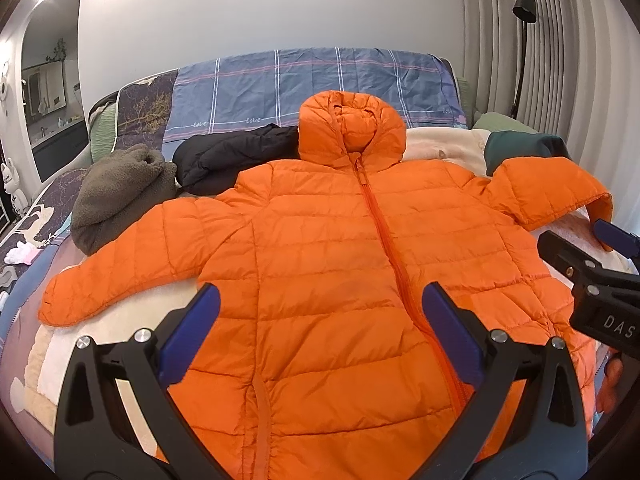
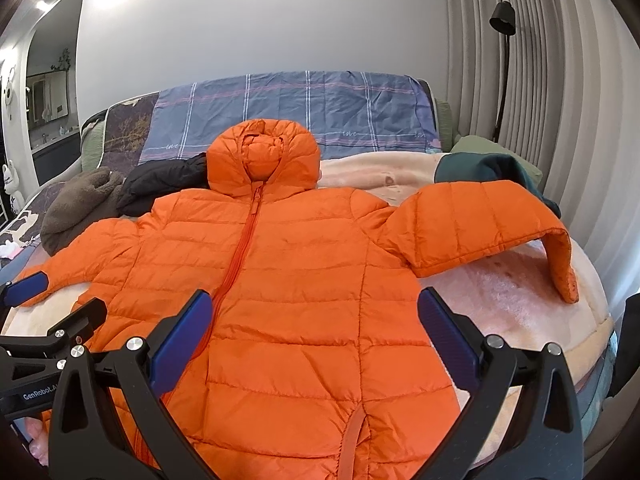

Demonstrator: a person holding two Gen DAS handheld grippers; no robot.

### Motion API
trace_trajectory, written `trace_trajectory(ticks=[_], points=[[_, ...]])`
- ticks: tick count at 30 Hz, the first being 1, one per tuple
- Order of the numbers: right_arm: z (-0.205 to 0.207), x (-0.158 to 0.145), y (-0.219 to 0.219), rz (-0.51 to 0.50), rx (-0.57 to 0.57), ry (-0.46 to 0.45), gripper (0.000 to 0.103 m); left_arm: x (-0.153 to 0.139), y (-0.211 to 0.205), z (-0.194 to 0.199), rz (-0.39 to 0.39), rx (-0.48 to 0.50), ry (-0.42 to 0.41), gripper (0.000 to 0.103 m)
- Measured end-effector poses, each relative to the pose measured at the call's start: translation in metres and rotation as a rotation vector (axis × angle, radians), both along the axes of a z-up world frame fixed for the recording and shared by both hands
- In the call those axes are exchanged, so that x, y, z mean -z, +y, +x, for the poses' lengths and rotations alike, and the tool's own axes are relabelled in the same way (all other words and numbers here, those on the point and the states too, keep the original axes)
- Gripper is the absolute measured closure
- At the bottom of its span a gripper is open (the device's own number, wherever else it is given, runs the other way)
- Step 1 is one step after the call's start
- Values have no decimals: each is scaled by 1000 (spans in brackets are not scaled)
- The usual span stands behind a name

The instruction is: Fold large clothes

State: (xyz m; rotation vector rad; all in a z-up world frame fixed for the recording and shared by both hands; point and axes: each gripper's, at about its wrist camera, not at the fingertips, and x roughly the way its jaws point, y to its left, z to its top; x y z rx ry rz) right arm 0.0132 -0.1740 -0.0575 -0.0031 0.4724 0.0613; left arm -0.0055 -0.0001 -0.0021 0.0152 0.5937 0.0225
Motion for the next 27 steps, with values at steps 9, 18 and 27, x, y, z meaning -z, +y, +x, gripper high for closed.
trace_trajectory(ticks=[9,18,27], points=[[-1,1,0,3,-4,2,1,0,-3,-1,2,5,1,2],[-3,2,-2,6,-1,-3,1,0,-5,-1,3,10,0,2],[-4,-1,0,2,-7,-9,1,-1,-7,-1,6,18,0,2]])
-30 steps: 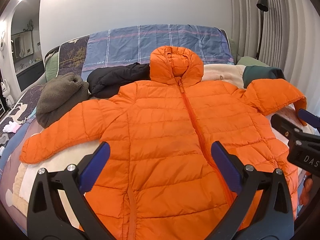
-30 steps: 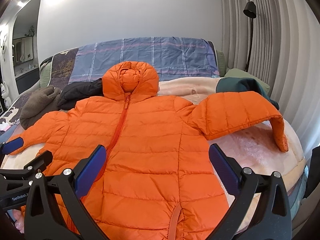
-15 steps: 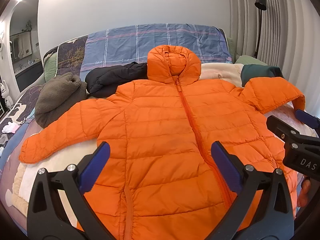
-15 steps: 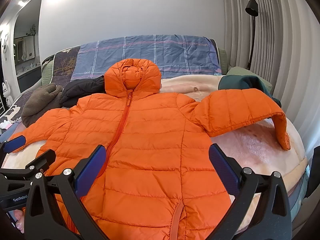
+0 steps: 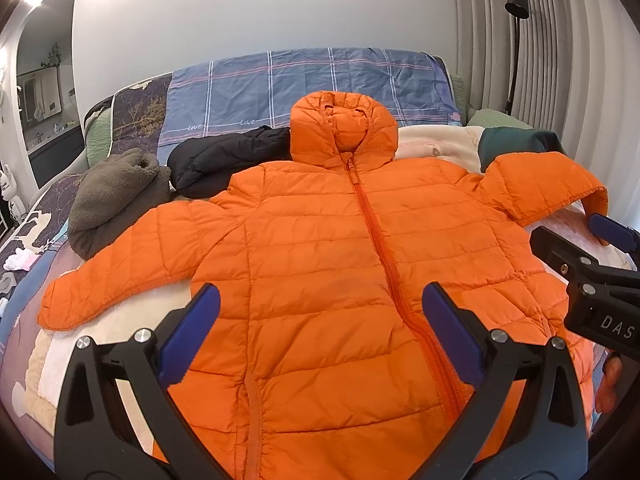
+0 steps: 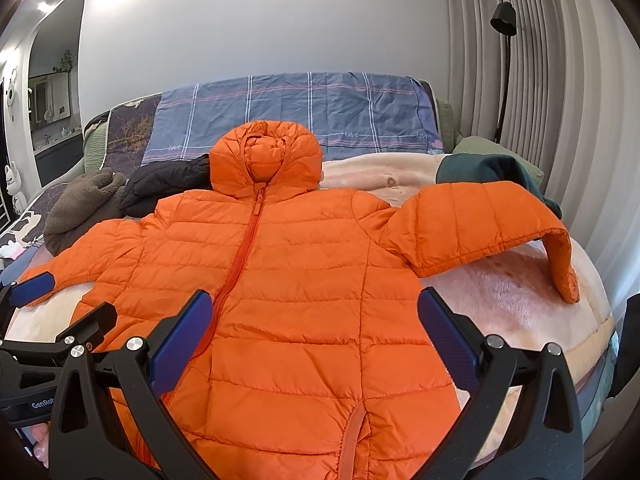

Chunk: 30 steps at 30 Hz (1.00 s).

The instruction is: Fold large clothes

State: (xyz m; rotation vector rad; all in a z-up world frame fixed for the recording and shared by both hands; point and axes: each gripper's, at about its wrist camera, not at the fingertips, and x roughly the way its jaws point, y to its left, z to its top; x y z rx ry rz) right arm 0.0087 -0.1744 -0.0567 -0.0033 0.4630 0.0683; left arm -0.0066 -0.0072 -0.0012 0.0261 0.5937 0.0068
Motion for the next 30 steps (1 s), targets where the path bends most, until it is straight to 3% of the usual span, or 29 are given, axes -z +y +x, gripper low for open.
trace_trajectory(ticks=[30], points=[[4,-4,7,-5,-14,-1,1,-3,-2,5,7,7,5,2]])
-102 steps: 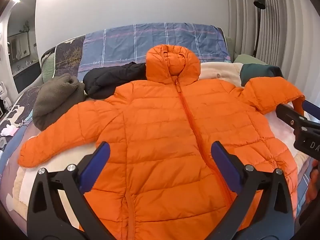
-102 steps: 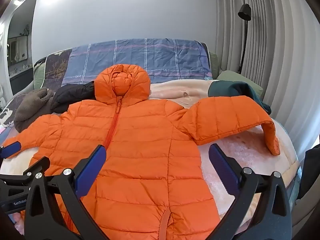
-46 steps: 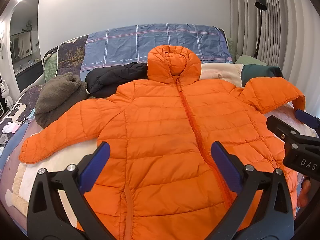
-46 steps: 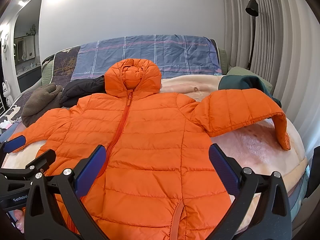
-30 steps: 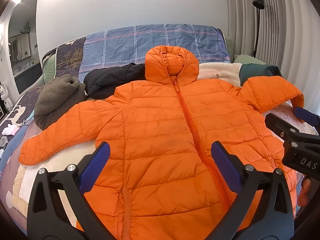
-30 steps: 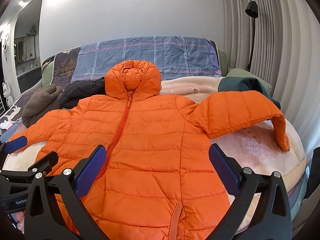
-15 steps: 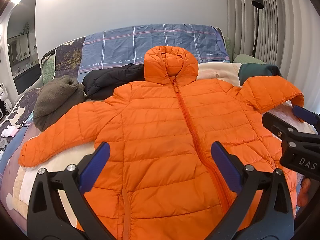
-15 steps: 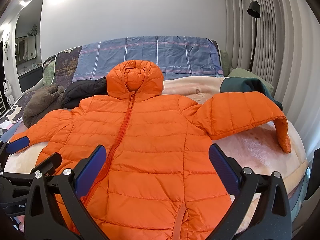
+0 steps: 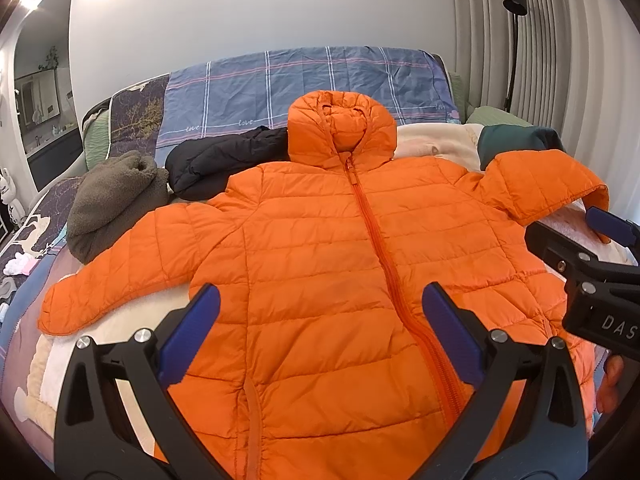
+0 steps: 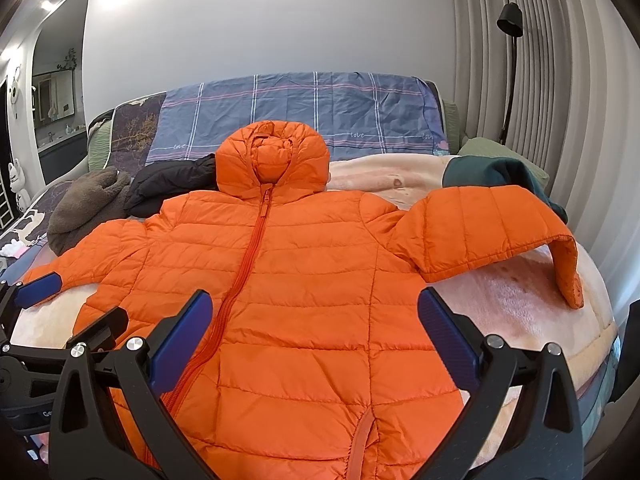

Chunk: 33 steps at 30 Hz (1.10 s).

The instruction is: Fold large clothes

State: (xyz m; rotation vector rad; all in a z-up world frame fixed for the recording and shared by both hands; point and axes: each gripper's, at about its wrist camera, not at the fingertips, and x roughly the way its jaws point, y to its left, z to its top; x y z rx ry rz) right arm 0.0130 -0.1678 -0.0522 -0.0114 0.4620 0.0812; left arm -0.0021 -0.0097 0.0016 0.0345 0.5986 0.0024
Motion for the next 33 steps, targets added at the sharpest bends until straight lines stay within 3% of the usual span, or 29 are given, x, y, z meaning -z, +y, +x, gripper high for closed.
trace_trajectory(ticks=[12,17,22,26,28,30,33], points=[[9,-12,1,-28,-31,-21,1,-15,5,22,-7,30,-4,2],[38,-34,-12,11,-109,-38,1,-32,20,51,-49,61,-25,2],[114,-43,-26,-27,-215,97,1,-48,50,96,-73,36,-46,6],[183,-53,-44,141,-220,142,7,-54,65,163,-104,67,33,23],[223,-56,-47,195,-224,200,14,-55,71,197,-151,63,81,41],[261,-56,-48,247,-226,261,27,-54,75,245,-208,72,145,45],[316,-51,-49,316,-231,332,30,-51,73,295,-196,59,177,45]])
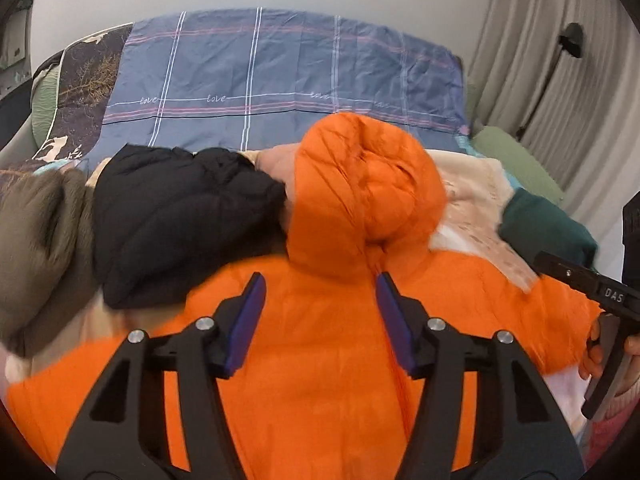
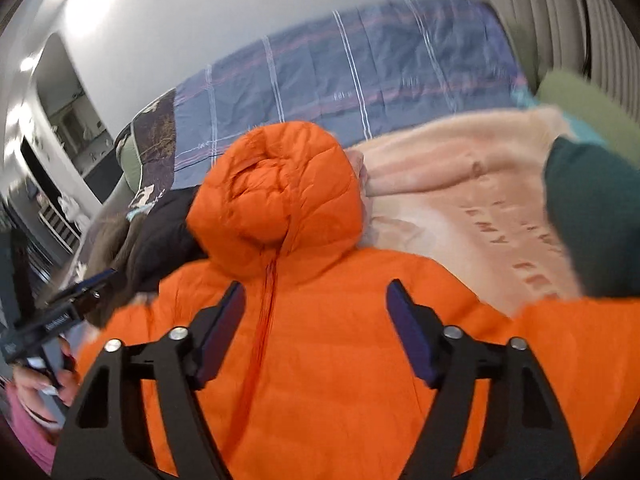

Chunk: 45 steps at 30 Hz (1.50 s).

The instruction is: Fold large clothes

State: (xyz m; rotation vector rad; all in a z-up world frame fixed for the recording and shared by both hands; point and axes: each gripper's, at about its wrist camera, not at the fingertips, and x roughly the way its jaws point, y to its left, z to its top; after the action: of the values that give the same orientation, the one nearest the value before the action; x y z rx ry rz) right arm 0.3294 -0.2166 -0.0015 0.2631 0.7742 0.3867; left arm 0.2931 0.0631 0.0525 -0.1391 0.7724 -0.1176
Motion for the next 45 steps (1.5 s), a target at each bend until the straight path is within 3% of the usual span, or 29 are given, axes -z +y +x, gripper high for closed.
trace_trajectory(ticks=[2,4,11,13,16,17,18,19,20,21,24,28,32,33,36,39,43,45], points=[[30,4,1,27,-18,26,30,3,0,34,14,-14,2,42],[63,10,2,56,-32,57,30,7,2,68,-7,-27,12,31],[141,26,10,192,-40,99,24,31,21,150,-121,-68,69,28],[156,30,13,235,-41,107,24,34,22,162,-149,-62,58,36],[169,32,19,277,-33,96,24,37,17,174,-183,-25,34,64],[171,32,22,286,-36,93,29,38,12,177,-178,-12,36,69],[171,32,24,287,-46,86,47,39,7,179,-162,8,39,77],[168,28,30,268,-66,72,58,40,0,179,-136,34,34,87],[165,25,33,251,-70,76,69,38,-4,176,-129,58,25,90],[158,20,37,226,-88,50,75,37,-8,172,-127,77,12,92],[129,0,41,203,-153,-1,82,24,-11,147,-127,137,-48,93],[78,-19,42,140,-236,-47,82,6,-10,93,-133,234,-99,93],[14,-18,33,46,-272,-47,80,9,-3,38,-95,287,-102,92],[-8,-13,25,24,-271,-36,73,12,0,24,-68,289,-105,90],[-53,-1,5,11,-234,-28,50,24,14,-25,-37,284,-100,69],[-80,4,-3,21,-209,-29,50,30,23,-49,-49,264,-96,66],[-80,13,15,65,-148,2,51,34,9,-50,-37,234,-78,66],[-70,25,37,75,-125,55,59,42,-13,-42,-28,241,-40,66]])
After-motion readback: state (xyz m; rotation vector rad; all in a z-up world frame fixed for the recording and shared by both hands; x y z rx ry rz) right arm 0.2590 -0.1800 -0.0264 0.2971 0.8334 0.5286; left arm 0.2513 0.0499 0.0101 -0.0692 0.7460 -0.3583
